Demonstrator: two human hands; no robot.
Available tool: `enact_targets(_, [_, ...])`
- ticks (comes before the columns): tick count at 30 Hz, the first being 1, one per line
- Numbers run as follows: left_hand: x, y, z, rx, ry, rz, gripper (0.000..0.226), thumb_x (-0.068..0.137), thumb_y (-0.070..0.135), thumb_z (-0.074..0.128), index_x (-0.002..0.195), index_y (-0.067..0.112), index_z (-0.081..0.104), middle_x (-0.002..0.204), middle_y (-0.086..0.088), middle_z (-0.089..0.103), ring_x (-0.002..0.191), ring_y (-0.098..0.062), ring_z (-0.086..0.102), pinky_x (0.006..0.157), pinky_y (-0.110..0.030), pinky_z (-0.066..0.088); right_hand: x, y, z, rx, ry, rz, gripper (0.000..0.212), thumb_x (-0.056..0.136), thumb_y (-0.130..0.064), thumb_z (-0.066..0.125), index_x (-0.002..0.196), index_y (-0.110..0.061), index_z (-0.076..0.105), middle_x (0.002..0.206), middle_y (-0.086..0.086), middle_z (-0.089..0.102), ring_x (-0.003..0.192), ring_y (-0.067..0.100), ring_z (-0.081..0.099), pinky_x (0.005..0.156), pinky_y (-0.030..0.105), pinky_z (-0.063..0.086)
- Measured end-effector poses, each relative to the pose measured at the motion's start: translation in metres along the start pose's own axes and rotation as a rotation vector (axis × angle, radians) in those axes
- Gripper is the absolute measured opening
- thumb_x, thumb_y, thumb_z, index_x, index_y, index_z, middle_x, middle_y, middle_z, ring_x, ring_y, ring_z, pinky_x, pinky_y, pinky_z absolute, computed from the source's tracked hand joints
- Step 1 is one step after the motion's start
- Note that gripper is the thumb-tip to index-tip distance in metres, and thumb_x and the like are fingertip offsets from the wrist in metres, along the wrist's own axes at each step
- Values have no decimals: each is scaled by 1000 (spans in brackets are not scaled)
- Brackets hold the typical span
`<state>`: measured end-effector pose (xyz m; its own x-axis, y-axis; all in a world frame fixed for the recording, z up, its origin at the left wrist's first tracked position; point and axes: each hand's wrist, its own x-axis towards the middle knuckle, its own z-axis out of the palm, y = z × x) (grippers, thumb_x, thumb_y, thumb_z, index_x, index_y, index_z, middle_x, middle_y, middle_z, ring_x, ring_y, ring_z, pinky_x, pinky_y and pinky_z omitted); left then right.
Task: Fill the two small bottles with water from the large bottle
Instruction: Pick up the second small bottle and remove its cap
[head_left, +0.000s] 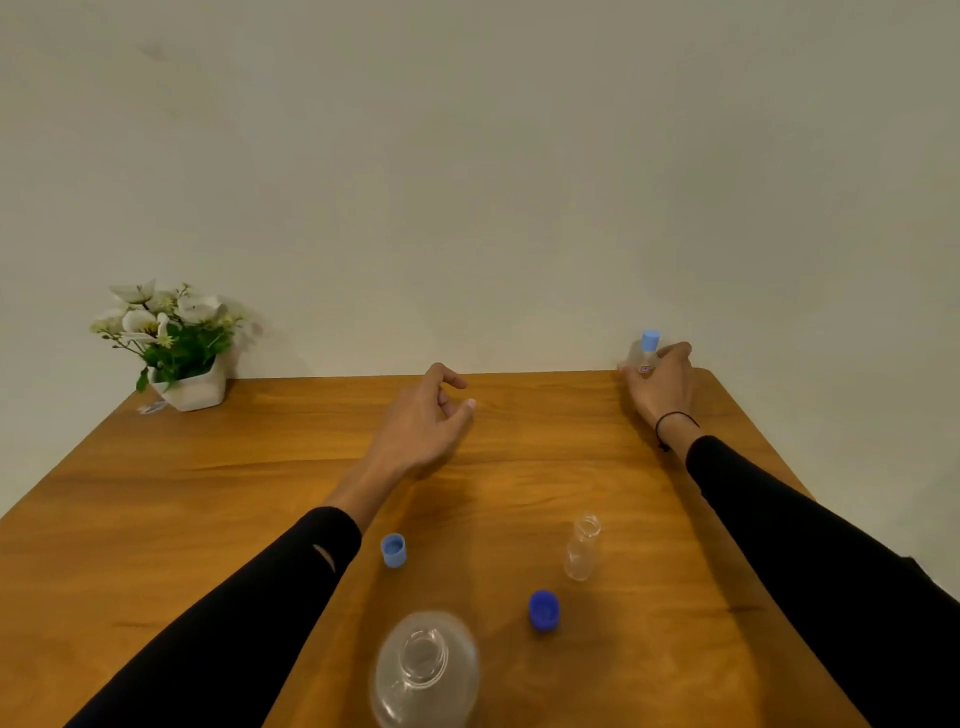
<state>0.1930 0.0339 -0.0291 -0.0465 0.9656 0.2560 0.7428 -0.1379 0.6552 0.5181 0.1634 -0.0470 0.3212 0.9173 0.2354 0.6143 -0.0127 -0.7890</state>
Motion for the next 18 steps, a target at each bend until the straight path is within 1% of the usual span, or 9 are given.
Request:
enact_targets(3, [-2, 1, 1, -17, 5, 0, 23, 104, 43, 68, 122, 31, 62, 84, 10, 67, 72, -3, 60, 63, -23, 43, 4, 0, 8, -6, 26, -48, 35, 101, -24, 68, 121, -4, 48, 105, 14, 62, 94, 36, 66, 66, 34, 45])
enact_targets(5, [-7, 6, -2, -55, 6, 4, 21, 104, 40, 69, 121, 30, 65, 86, 10, 67, 69, -2, 58, 62, -21, 42, -2, -4, 7, 43, 23, -81, 29, 101, -24, 68, 115, -6, 50, 98, 10, 61, 88, 32, 64, 64, 32, 42])
enact_targets(8, [-17, 20, -12, -150, 3, 31, 17, 104, 34, 70, 120, 28, 69, 90, 6, 68, 69, 1, 56, 65, -18, 47, -27, -18, -3, 163, -32, -176, 29, 97, -28, 73, 108, -14, 50, 95, 1, 60, 79, 18, 58, 62, 25, 41])
enact_targets(10, [-25, 35, -23, -230, 8, 60, 18, 105, 29, 71, 122, 24, 73, 94, 1, 69, 72, -1, 55, 68, -15, 48, -50, -34, -16, 211, -82, -256, 32, 94, -32, 77, 108, -16, 53, 100, -3, 61, 83, 8, 59, 65, 23, 44])
enact_targets(11, [-30, 44, -29, -255, 12, 72, 20, 105, 27, 71, 124, 22, 74, 97, -1, 71, 75, -4, 57, 70, -15, 49, -63, -43, -24, 217, -112, -296, 32, 93, -33, 78, 109, -17, 55, 103, -4, 63, 85, 7, 61, 66, 22, 46])
enact_targets(12, [-34, 54, -35, -274, 17, 82, 22, 105, 27, 71, 127, 21, 74, 99, 0, 72, 79, -7, 59, 74, -17, 51, -75, -52, -33, 213, -143, -339, 32, 93, -35, 78, 108, -18, 56, 103, -4, 65, 85, 8, 63, 66, 20, 47])
enact_targets(14, [-44, 76, -47, -318, 28, 100, 26, 105, 29, 71, 130, 21, 74, 101, 2, 73, 84, -11, 65, 83, -24, 56, -100, -72, -53, 202, -208, -420, 30, 92, -37, 79, 107, -20, 59, 98, -4, 68, 77, 7, 64, 62, 12, 46])
enact_targets(16, [-55, 99, -58, -363, 31, 115, 30, 105, 33, 72, 133, 22, 74, 105, 1, 75, 90, -13, 68, 90, -31, 59, -125, -94, -72, 216, -258, -476, 29, 92, -36, 80, 106, -19, 62, 95, -6, 68, 75, 4, 64, 63, 11, 47])
enact_targets(18, [-67, 122, -69, -391, 10, 144, 34, 105, 35, 71, 137, 24, 73, 110, 2, 74, 93, -12, 68, 88, -31, 59, -151, -115, -89, 238, -282, -526, 28, 91, -35, 81, 107, -17, 66, 94, -11, 68, 79, -1, 63, 65, 11, 48])
